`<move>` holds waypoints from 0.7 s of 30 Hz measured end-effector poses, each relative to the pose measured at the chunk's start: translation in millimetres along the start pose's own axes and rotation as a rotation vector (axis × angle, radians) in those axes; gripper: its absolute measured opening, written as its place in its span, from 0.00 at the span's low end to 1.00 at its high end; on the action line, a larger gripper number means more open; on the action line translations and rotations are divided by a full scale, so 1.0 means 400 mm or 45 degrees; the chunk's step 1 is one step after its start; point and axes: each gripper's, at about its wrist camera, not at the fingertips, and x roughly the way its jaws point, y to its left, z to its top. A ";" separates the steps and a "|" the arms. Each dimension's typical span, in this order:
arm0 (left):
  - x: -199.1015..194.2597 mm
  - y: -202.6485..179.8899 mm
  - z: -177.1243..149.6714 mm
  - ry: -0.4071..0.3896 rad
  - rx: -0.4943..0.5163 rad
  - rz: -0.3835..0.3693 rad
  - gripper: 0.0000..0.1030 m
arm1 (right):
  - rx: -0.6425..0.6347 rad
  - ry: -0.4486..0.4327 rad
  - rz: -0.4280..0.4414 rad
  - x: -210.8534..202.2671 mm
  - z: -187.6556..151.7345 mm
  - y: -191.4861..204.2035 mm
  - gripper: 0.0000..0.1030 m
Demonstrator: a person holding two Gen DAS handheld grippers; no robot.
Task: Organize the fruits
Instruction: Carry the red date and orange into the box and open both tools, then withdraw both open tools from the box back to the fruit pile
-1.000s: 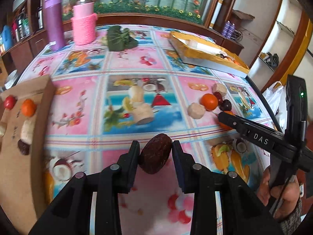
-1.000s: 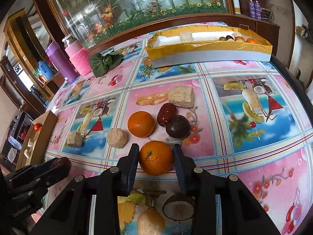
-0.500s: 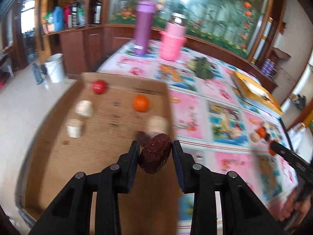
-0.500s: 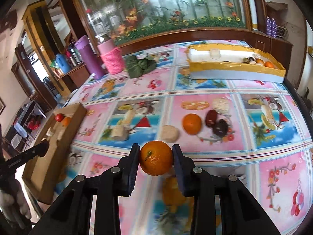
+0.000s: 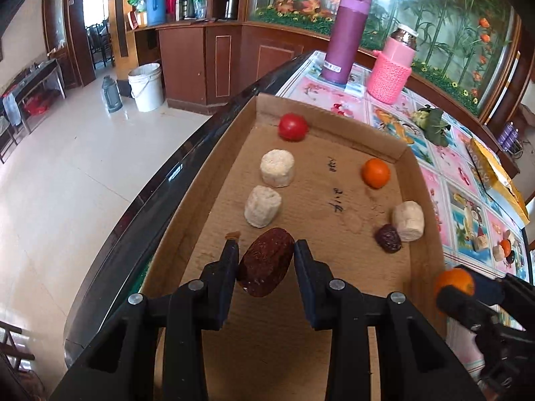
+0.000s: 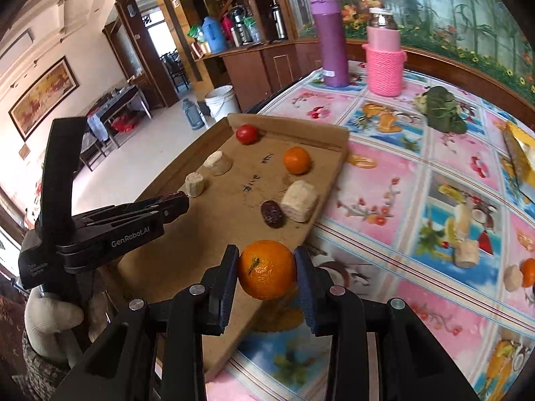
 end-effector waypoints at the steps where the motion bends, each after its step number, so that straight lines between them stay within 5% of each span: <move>1: 0.005 0.005 0.000 0.005 -0.004 -0.002 0.32 | -0.007 0.019 0.000 0.020 0.002 0.006 0.36; 14: -0.012 0.034 0.005 -0.032 -0.059 -0.072 0.40 | -0.125 0.108 -0.077 0.158 0.036 0.068 0.38; 21: -0.073 0.050 0.007 -0.104 -0.130 -0.087 0.50 | -0.144 0.041 -0.062 0.120 0.038 0.084 0.56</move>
